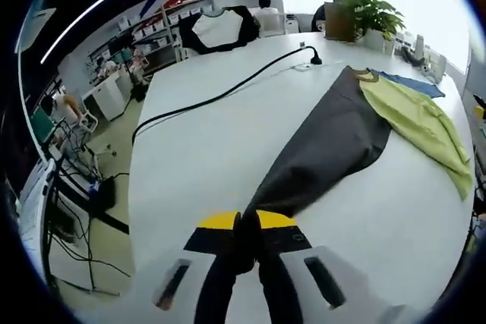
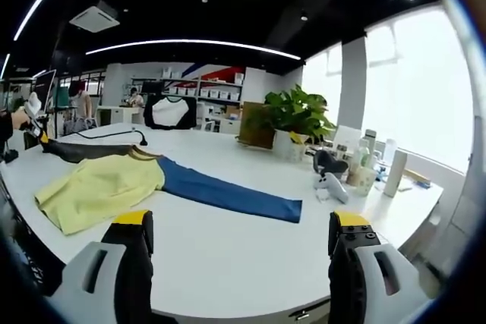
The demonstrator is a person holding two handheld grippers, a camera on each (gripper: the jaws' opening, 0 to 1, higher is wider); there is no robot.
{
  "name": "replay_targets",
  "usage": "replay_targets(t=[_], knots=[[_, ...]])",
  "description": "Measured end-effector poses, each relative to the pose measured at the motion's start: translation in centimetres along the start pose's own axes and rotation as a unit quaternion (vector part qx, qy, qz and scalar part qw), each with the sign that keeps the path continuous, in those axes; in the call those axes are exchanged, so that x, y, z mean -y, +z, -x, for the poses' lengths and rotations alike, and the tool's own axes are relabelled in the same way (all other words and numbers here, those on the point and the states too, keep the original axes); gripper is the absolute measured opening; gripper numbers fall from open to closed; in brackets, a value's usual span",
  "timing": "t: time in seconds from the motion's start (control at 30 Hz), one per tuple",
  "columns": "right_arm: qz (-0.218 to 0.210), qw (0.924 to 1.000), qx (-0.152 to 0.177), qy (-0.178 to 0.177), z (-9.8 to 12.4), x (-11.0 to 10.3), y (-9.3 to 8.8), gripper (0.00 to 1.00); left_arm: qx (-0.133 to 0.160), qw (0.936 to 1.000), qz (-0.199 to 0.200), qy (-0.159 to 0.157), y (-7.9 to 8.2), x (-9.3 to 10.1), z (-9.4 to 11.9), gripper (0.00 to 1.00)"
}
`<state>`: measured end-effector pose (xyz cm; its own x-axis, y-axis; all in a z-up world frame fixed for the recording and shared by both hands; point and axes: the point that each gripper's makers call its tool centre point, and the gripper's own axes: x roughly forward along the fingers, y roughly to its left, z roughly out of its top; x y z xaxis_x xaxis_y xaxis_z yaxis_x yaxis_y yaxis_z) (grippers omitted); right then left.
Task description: Fold the garment on the visible template until the final outline fits inside the template.
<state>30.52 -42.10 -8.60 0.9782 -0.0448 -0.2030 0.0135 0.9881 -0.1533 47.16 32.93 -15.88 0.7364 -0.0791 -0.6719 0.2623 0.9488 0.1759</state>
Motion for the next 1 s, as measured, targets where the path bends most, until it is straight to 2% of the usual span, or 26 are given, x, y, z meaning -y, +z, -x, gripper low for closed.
replay_targets(t=[0.1, 0.17, 0.3, 0.4, 0.47, 0.53, 0.57, 0.7, 0.77, 0.83, 0.87, 0.93, 1.0], knots=[[-0.001, 1.0000, -0.001, 0.004, -0.1, -0.2, -0.1, 0.99, -0.003, 0.9996, -0.011, 0.025, -0.4, -0.9, -0.2, 0.13], [0.000, 1.0000, -0.002, 0.003, -0.2, -0.2, -0.1, 0.99, 0.006, 0.9992, -0.006, 0.039, -0.4, -1.4, -0.2, 0.17], [0.000, 1.0000, -0.002, 0.001, -0.3, -0.1, 0.0, 0.99, 0.008, 0.9986, 0.002, 0.052, -0.7, -2.4, 0.0, 0.16], [-0.002, 1.0000, -0.002, 0.002, -0.1, -0.1, 0.0, 0.99, 0.017, 0.9975, 0.006, 0.068, -0.7, -2.8, 0.8, 0.18], [0.001, 1.0000, -0.001, -0.001, 0.0, -0.1, 0.1, 0.99, 0.034, 0.9967, 0.011, 0.074, -0.4, -2.9, 1.6, 0.21], [0.000, 1.0000, -0.001, 0.002, 0.0, -0.2, 0.0, 0.99, 0.051, 0.9968, 0.007, 0.062, 0.0, -2.0, 2.4, 0.21], [-0.001, 1.0000, 0.000, 0.005, 0.0, -0.2, -0.1, 0.99, 0.059, 0.9972, -0.003, 0.046, 0.3, -1.3, 2.5, 0.20], [-0.002, 1.0000, -0.002, 0.002, -0.1, -0.1, -0.3, 0.99, 0.054, 0.9982, 0.025, -0.004, -0.4, 1.1, 2.2, 0.20], [-0.004, 1.0000, -0.004, 0.003, -0.2, -0.1, -0.5, 0.99, 0.050, 0.9981, 0.035, -0.007, -0.8, 1.1, 1.5, 0.20], [-0.005, 1.0000, -0.007, 0.004, -0.1, 0.0, -0.6, 0.99, 0.052, 0.9983, 0.025, -0.008, -1.0, 1.0, 0.6, 0.18], [-0.005, 1.0000, -0.007, 0.003, -0.1, 0.0, -0.6, 0.99, 0.052, 0.9981, 0.032, -0.011, -1.0, 1.0, 0.3, 0.18], [-0.005, 1.0000, -0.004, -0.002, 0.0, 0.2, -0.4, 0.99, 0.051, 0.9956, 0.073, -0.029, -1.0, 1.5, -0.1, 0.22], [-0.004, 1.0000, -0.002, -0.003, 0.1, 0.3, -0.2, 0.99, 0.055, 0.9951, 0.076, -0.032, -0.8, 1.4, -0.4, 0.23]])
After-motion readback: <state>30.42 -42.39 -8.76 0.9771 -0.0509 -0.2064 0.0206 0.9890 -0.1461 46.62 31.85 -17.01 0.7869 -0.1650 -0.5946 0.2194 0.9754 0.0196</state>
